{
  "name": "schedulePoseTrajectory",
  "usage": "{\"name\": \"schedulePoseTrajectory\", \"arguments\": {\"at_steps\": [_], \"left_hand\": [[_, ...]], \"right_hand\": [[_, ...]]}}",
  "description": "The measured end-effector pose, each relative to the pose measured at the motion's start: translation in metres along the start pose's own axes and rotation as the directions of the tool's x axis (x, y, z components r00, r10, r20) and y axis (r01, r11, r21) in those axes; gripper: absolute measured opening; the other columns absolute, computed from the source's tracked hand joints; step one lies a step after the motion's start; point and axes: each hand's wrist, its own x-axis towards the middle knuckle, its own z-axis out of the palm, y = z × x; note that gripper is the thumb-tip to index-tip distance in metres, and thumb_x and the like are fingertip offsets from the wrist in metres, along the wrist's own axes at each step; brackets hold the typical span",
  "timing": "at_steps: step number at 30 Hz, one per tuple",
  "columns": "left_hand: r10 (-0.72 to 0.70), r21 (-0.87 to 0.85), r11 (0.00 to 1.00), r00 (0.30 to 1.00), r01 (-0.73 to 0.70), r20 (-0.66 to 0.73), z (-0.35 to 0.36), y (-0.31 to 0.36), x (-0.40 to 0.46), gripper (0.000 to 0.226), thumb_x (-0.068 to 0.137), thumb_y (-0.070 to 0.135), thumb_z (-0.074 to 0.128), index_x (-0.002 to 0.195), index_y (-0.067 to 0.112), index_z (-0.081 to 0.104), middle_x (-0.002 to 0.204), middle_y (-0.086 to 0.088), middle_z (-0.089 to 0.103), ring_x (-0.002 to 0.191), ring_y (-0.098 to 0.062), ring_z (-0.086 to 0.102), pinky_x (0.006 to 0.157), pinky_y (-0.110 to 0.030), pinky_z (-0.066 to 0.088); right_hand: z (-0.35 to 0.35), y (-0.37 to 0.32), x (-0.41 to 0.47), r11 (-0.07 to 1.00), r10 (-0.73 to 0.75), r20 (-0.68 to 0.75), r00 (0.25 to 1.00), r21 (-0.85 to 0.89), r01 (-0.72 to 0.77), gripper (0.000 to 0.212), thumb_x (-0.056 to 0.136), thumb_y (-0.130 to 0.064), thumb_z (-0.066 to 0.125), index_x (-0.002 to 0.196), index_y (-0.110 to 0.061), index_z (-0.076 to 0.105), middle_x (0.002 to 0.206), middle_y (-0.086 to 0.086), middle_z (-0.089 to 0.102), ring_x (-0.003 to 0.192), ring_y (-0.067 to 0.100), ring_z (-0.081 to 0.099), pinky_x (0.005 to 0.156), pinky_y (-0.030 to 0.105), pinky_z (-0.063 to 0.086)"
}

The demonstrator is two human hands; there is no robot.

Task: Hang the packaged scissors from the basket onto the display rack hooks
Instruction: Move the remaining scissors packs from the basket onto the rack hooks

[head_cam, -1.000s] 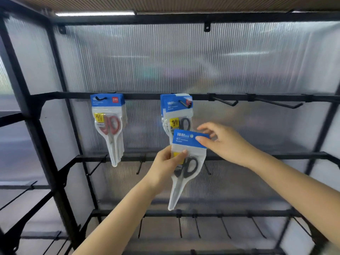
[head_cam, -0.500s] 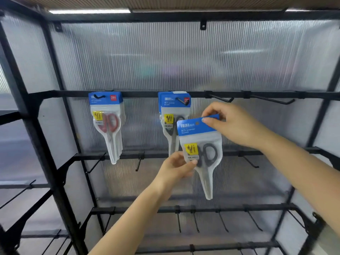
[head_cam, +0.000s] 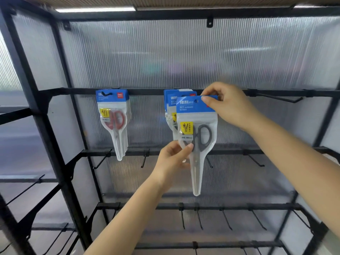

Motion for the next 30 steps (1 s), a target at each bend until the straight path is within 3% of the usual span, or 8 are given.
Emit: {"name": "schedulePoseTrajectory", "arguments": {"at_steps": [3, 11, 15, 19, 25, 27, 30], "left_hand": [[-0.004, -0.007, 1.0, 1.0, 0.004, -0.015, -0.001, 0.003, 0.0, 0.012, 0.093, 0.008, 0.053, 0.099, 0.003, 0.062, 0.085, -0.002, 0.07, 0.071, -0.008, 0.067, 0.066, -0.025, 0.057], [0.008, 0.009, 1.0, 1.0, -0.008, -0.028, -0.004, 0.005, 0.003, 0.009, 0.093, 0.008, 0.053, 0.092, 0.009, 0.062, 0.078, 0.005, 0.072, 0.072, -0.007, 0.068, 0.063, -0.023, 0.056], [0.017, 0.064, 0.998, 0.998, -0.013, -0.054, -0.007, 0.003, 0.005, 0.009, 0.092, 0.012, 0.056, 0.091, 0.009, 0.064, 0.085, -0.003, 0.071, 0.078, -0.015, 0.068, 0.068, -0.031, 0.059], [-0.022, 0.075, 0.997, 0.998, 0.027, -0.067, -0.01, -0.004, 0.01, 0.01, 0.093, 0.013, 0.056, 0.095, 0.007, 0.063, 0.088, -0.007, 0.07, 0.081, -0.018, 0.068, 0.075, -0.039, 0.059], [-0.042, 0.11, 0.992, 0.992, 0.054, -0.115, -0.011, -0.012, 0.034, 0.015, 0.093, 0.015, 0.056, 0.101, 0.004, 0.063, 0.088, -0.005, 0.069, 0.073, -0.011, 0.067, 0.075, -0.034, 0.059], [-0.042, 0.122, 0.991, 0.987, 0.061, -0.153, -0.012, -0.016, 0.046, 0.018, 0.094, 0.015, 0.056, 0.103, 0.0, 0.061, 0.089, -0.01, 0.068, 0.074, -0.013, 0.067, 0.075, -0.034, 0.059], [-0.036, 0.128, 0.989, 0.971, 0.068, -0.236, -0.015, -0.023, 0.064, 0.019, 0.093, 0.015, 0.057, 0.102, -0.002, 0.059, 0.096, -0.02, 0.066, 0.083, -0.022, 0.067, 0.076, -0.033, 0.059]], "right_hand": [[0.005, 0.004, 0.004, 1.0, 0.018, -0.012, 1.0, 0.012, -0.018, 0.008, 0.091, -0.012, 0.058, 0.087, -0.019, 0.06, 0.083, -0.014, 0.058, 0.081, 0.005, 0.055, 0.078, 0.022, 0.043], [0.007, 0.007, 0.007, 0.999, 0.038, -0.052, 0.998, 0.024, -0.037, 0.006, 0.091, -0.014, 0.057, 0.092, -0.016, 0.062, 0.081, -0.016, 0.057, 0.072, -0.003, 0.052, 0.064, 0.008, 0.037], [0.01, 0.007, 0.012, 0.999, 0.045, -0.063, 0.997, -0.027, -0.047, 0.007, 0.091, -0.014, 0.057, 0.094, -0.013, 0.064, 0.086, -0.008, 0.06, 0.076, 0.0, 0.052, 0.058, -0.001, 0.036], [0.016, 0.016, 0.014, 0.997, 0.04, -0.06, 0.997, -0.061, -0.043, 0.009, 0.091, -0.014, 0.058, 0.095, -0.012, 0.066, 0.089, -0.008, 0.06, 0.074, -0.007, 0.05, 0.06, -0.004, 0.033], [0.028, 0.026, 0.021, 0.988, -0.038, -0.127, 0.991, -0.155, 0.018, 0.013, 0.091, -0.014, 0.057, 0.1, -0.008, 0.066, 0.09, -0.008, 0.057, 0.074, 0.001, 0.048, 0.062, 0.0, 0.031], [0.033, 0.033, 0.026, 0.983, -0.061, -0.133, 0.989, -0.177, 0.037, 0.013, 0.092, -0.015, 0.057, 0.1, -0.009, 0.065, 0.093, -0.005, 0.059, 0.073, 0.001, 0.047, 0.064, 0.007, 0.032], [0.044, 0.043, 0.035, 0.975, -0.094, -0.14, 0.986, -0.212, 0.063, 0.013, 0.091, -0.015, 0.057, 0.1, -0.009, 0.064, 0.1, 0.004, 0.063, 0.087, 0.011, 0.051, 0.074, 0.022, 0.036]]}}
